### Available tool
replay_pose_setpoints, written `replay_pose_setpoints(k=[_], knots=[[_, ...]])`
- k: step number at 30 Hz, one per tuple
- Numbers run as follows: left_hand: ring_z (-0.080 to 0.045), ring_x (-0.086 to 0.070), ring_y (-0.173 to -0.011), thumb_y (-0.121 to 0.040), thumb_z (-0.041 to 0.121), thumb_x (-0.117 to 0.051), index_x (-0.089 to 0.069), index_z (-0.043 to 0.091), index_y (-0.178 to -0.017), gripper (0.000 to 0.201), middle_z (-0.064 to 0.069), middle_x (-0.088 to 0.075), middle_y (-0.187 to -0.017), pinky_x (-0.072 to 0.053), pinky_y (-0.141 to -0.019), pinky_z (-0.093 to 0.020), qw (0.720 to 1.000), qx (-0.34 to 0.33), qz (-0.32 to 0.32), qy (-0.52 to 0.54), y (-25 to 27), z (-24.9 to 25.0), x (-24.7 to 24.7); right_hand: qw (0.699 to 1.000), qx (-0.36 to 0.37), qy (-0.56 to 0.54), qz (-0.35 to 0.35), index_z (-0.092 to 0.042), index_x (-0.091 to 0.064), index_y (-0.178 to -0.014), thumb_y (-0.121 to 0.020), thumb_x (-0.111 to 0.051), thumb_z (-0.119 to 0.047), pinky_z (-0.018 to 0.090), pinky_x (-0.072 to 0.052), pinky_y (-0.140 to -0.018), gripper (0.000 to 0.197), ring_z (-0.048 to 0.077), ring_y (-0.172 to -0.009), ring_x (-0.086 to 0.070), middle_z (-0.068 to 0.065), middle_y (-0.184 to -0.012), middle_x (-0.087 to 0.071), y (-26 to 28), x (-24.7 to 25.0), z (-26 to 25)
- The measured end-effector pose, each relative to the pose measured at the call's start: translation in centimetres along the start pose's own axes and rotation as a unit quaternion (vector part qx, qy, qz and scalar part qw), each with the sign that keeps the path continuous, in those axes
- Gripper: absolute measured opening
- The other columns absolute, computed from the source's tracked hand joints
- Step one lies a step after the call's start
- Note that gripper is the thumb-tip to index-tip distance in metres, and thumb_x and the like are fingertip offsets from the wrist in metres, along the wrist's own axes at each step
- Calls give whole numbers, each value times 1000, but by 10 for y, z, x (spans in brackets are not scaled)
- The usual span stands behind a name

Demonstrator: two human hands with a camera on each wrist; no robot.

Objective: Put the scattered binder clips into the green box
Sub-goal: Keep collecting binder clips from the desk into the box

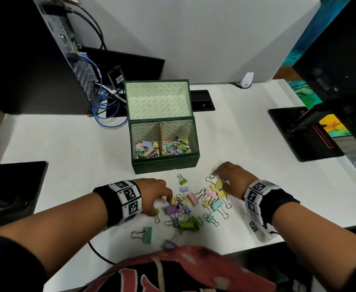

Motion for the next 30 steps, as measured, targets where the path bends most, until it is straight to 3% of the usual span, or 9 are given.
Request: replay_pose_setpoints(k=[5,10,13,15,19,21,25,27,30], knots=[[-24,-46,-109,-79,23,-64,-42,36,-129,56,-4,-45,-120,-43,-88,-37,997,-65,16,-39,-5,16,-7,999,-50,9,9,-19,-49,-128,-81,-55,-9,38,-44,-97,49,33,-115,-48,11,-124,-46,-4,-1,-2],[-24,-45,-111,-79,25,-63,-45,34,-127,52,-3,-44,-123,-45,-90,-39,996,-70,24,-46,-11,24,-8,996,-83,-21,26,-15,-51,-123,-79,-61,-13,34,-48,-88,46,30,-103,-57,10,-119,-43,0,5,-2],[-25,-46,-110,-81,25,-62,-46,33,-126,49,-5,-42,-124,-46,-88,-39,995,-80,29,-53,-13,25,-11,991,-90,-66,67,-11,-59,-112,-76,-64,-13,32,-48,-89,37,27,-94,-58,6,-105,-44,4,12,2],[-26,-48,-106,-85,25,-57,-48,31,-124,41,-6,-44,-120,-46,-86,-39,994,-85,40,-47,-13,25,-10,986,-103,-103,83,-11,-61,-102,-76,-63,-12,29,-46,-83,26,23,-87,-56,3,-96,-46,8,17,5],[-28,-52,-97,-87,21,-51,-50,20,-121,34,-10,-45,-117,-41,-75,-32,995,-73,43,-46,-15,22,-9,983,-113,-136,50,-18,-46,-78,-79,-54,-9,29,-37,-70,12,21,-75,-46,-4,-73,-47,15,15,14],[-28,-54,-95,-85,16,-53,-49,17,-120,35,-10,-45,-119,-38,-72,-29,997,-57,42,-44,-16,20,-9,982,-117,-141,38,-17,-43,-77,-82,-47,-8,30,-36,-71,11,21,-75,-44,-5,-69,-45,16,10,15],[-26,-54,-96,-81,10,-57,-50,15,-114,34,-8,-46,-118,-39,-72,-29,998,-41,46,-18,-15,18,-8,981,-112,-151,44,-16,-44,-87,-86,-45,-13,32,-37,-74,3,22,-81,-47,-4,-75,-46,12,6,8],[-26,-53,-99,-80,8,-58,-50,15,-115,37,-7,-48,-118,-44,-78,-33,998,-43,45,-17,-14,17,-7,987,-107,-120,27,-21,-46,-96,-84,-56,-24,29,-37,-76,16,23,-88,-49,-5,-83,-47,11,6,2],[-26,-54,-97,-81,8,-56,-52,15,-111,31,-6,-50,-113,-45,-81,-35,998,-36,57,-7,-13,17,-7,996,-87,-27,15,-20,-50,-117,-78,-65,-40,31,-41,-92,46,24,-112,-50,2,-114,-51,8,2,-7]])
Point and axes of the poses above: each hand's wrist, its own y-axis away from the middle knuckle, its own x-axis out of the back of the hand, z = x × y, the point moved 1 cm from there along -y, towards the middle knuckle
